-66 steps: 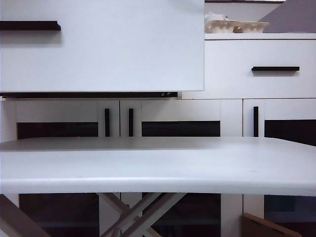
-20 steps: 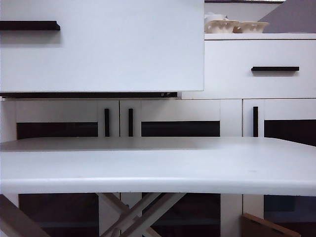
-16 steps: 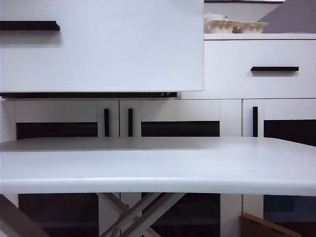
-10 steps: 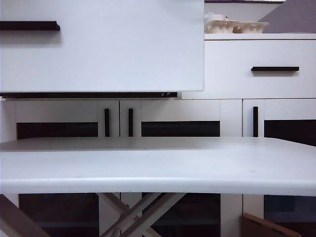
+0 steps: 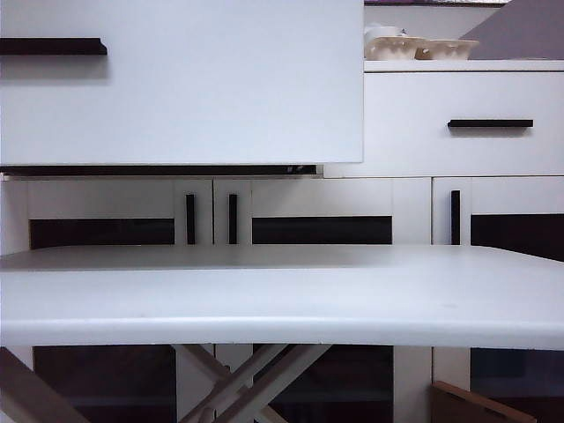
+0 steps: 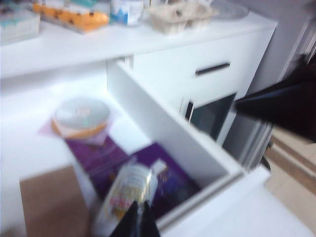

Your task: Pick up a can of beer from the white table, open the left drawer, place the beer inside the drawer, and finally close the drawer.

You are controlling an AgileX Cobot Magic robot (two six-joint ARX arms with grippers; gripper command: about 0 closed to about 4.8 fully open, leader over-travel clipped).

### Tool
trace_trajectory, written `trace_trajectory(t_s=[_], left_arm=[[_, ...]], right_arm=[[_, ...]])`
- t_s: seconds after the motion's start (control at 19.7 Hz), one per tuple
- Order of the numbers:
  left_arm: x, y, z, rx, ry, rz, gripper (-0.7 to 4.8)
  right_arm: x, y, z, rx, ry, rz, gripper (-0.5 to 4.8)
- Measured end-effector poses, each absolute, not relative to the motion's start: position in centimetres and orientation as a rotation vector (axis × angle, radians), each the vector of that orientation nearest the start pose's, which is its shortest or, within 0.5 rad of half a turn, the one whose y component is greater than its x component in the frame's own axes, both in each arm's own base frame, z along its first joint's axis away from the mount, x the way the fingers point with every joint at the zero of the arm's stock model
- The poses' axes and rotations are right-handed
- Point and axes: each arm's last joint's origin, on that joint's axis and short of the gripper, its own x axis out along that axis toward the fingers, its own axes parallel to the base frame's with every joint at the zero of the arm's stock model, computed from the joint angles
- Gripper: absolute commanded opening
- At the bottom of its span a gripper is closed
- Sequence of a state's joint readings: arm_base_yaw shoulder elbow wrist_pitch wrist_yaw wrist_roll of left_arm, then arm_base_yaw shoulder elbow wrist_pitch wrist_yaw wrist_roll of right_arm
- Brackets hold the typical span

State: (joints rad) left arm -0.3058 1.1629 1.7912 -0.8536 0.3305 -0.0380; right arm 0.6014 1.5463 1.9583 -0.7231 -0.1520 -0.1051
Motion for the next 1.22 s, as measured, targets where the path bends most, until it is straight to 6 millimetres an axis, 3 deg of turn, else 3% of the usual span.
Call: trace_trajectory(t_s=[0.1,0.25,0.56,0.76,0.96,1.22], left_arm=[[15.8,-5.9,50.7,-0.027,0.346,-0.616,-0.05],[15.2,-5.5,50.0,0.03,0.414,-0.531,-0.05],[12.2,-4.2,50.7,0.041,0.332,-0.415,-0.05],[10.6,-3.7,47.1,-0.02,0.368,-0.4,-0.05],[7.9,-2.6,44.2,-0.05,0.233,-0.333,-0.05],[7.7,-2.4,41.2,-0.042,0.254,-0.289,-0.05]], right_arm=[[23.2,16.5,49.6,-0.178,0.308,0.766,-0.06],[22.4,15.9,49.5,-0.189,0.356,0.767,-0.06],[22.5,16.4,49.6,-0.168,0.304,0.834,-0.06],[22.4,18.3,47.7,-0.179,0.332,0.906,-0.06],[20.9,19.2,47.2,-0.19,0.326,0.962,-0.06],[18.9,19.3,45.2,-0.171,0.216,0.98,-0.06]])
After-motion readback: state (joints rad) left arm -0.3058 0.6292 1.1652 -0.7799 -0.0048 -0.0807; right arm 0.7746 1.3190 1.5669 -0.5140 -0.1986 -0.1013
